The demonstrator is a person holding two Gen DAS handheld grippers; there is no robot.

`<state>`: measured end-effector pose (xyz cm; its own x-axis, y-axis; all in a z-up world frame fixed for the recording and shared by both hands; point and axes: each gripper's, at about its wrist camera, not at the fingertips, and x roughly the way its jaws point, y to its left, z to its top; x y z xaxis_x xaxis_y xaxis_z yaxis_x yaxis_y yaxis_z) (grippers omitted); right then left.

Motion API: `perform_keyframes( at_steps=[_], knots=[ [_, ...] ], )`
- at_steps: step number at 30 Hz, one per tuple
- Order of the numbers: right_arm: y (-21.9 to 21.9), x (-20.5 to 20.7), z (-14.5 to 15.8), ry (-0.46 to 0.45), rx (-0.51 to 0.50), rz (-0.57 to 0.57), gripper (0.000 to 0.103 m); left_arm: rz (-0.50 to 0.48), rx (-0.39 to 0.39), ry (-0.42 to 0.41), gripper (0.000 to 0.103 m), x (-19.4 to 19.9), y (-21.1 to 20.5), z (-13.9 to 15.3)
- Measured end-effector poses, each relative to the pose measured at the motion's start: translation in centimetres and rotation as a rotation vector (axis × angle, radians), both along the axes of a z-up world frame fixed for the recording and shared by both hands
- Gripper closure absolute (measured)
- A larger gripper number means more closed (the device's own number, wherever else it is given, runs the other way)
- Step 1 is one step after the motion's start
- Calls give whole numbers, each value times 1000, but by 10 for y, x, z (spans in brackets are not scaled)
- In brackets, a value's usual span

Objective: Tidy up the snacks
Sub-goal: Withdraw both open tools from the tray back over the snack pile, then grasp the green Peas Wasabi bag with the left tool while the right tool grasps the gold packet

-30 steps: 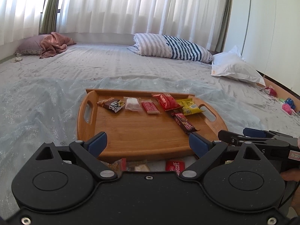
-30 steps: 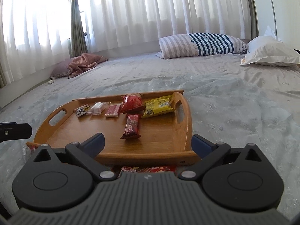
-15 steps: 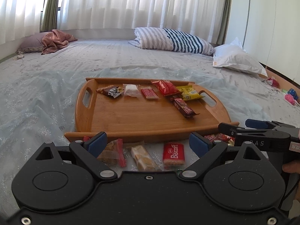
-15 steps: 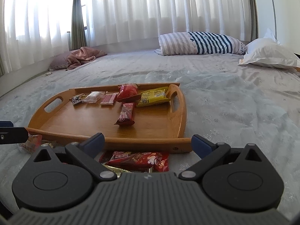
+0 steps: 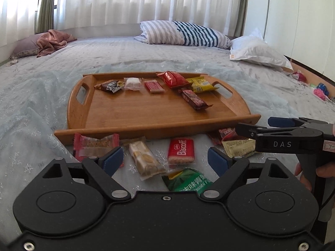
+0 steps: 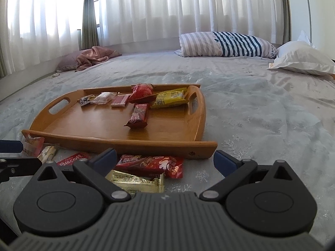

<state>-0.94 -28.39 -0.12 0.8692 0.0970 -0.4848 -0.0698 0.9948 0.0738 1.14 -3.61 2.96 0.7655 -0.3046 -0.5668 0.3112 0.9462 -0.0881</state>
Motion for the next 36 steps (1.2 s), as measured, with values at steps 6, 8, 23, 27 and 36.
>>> perform_keyframes(
  at_steps=[6, 8, 23, 27, 36],
  knots=[
    [9, 1, -5, 10, -17, 31, 0, -5, -27, 48, 41, -2, 1, -11],
    [12, 1, -7, 14, -25, 42, 0, -4, -35, 50, 41, -3, 1, -12],
    [23, -8, -18, 46, -40, 80, 0, -18, -53, 71, 40, -24, -3, -10],
    [24, -12, -20, 44, -49, 80, 0, -43, -35, 95, 31, -25, -10, -18],
    [23, -16, -22, 36, -12, 77, 12, -61, -30, 98, 54, -26, -17, -20]
  ],
)
